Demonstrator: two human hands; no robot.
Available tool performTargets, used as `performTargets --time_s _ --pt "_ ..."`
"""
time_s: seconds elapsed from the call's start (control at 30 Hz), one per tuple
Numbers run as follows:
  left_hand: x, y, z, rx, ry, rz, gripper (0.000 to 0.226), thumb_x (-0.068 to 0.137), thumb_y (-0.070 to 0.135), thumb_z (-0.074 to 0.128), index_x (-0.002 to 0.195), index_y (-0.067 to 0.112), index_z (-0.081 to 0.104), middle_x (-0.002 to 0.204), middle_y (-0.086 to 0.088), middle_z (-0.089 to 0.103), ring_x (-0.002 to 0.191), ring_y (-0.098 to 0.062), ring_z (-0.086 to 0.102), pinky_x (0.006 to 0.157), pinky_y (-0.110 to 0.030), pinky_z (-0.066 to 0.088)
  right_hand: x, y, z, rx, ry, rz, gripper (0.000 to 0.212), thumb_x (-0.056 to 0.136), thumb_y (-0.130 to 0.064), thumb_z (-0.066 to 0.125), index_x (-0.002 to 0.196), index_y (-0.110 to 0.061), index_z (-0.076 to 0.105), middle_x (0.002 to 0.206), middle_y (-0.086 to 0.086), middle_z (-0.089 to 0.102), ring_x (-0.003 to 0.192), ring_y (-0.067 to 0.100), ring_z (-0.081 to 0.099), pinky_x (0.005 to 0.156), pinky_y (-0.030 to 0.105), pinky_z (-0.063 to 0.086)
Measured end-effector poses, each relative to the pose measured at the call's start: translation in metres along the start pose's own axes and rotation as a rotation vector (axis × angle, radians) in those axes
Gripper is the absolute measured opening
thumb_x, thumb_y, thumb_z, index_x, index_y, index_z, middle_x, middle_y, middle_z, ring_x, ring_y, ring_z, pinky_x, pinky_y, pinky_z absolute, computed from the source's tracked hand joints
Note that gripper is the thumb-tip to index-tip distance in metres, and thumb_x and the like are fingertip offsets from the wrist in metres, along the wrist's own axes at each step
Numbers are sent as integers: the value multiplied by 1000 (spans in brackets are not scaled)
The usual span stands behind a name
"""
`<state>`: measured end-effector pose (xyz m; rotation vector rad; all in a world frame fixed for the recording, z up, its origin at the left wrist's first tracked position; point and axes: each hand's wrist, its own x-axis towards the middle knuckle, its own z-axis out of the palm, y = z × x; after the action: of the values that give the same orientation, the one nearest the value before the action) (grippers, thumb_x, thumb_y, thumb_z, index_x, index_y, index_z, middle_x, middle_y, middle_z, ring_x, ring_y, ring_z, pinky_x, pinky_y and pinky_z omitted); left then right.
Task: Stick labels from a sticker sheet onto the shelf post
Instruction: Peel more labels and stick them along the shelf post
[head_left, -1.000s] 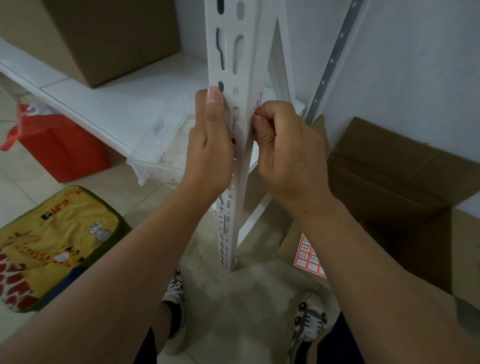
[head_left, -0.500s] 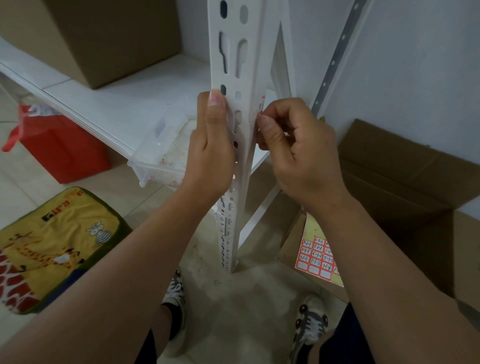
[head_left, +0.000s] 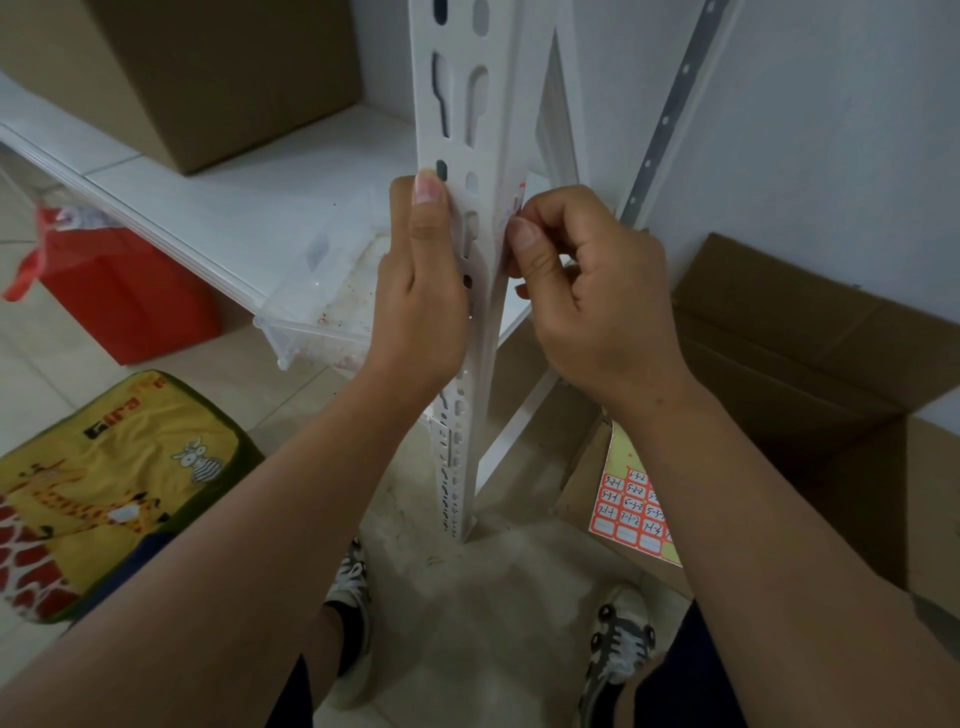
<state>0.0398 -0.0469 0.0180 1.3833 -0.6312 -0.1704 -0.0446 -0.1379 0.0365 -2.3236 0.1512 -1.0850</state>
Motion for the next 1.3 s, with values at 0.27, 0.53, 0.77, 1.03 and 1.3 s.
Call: performTargets --time_s 0.27,0.53,0.77,1.03,1.3 --pt "0 -1 0 -2 6 4 49 94 54 19 117 21 48 102 1 60 85 3 57 78 -15 49 0 -1 1 -13 28 -29 17 97 -18 50 94 -5 60 76 6 65 66 19 63 57 45 54" --pt "-1 0 -1 25 -7 -21 62 93 55 18 125 13 50 113 -9 66 98 -8 65 84 -22 53 3 2 -3 165 -44 113 15 98 -16 52 96 -3 60 82 6 66 75 17 65 68 40 57" --pt "0 2 -2 33 3 -51 67 92 57 18 128 11 52 110 -6 68 97 -8 67 82 -21 53 3 1 -6 320 -109 242 11 97 -17 55 98 -8 61 89 4 67 84 16 66 73 31 59" --pt "0 3 -1 23 13 -57 69 90 58 19 130 12 51 115 -8 67 100 -8 66 82 -22 54 9 3 -12 308 -139 173 13 97 -13 55 95 -1 62 83 1 68 77 10 67 67 21 57" --pt "0 2 -2 25 3 -60 67 90 57 18 126 13 53 110 -5 68 96 -4 67 81 -21 53 13 4 -16 323 -191 158 10 96 -12 56 94 -5 62 84 2 68 78 11 68 67 24 58"
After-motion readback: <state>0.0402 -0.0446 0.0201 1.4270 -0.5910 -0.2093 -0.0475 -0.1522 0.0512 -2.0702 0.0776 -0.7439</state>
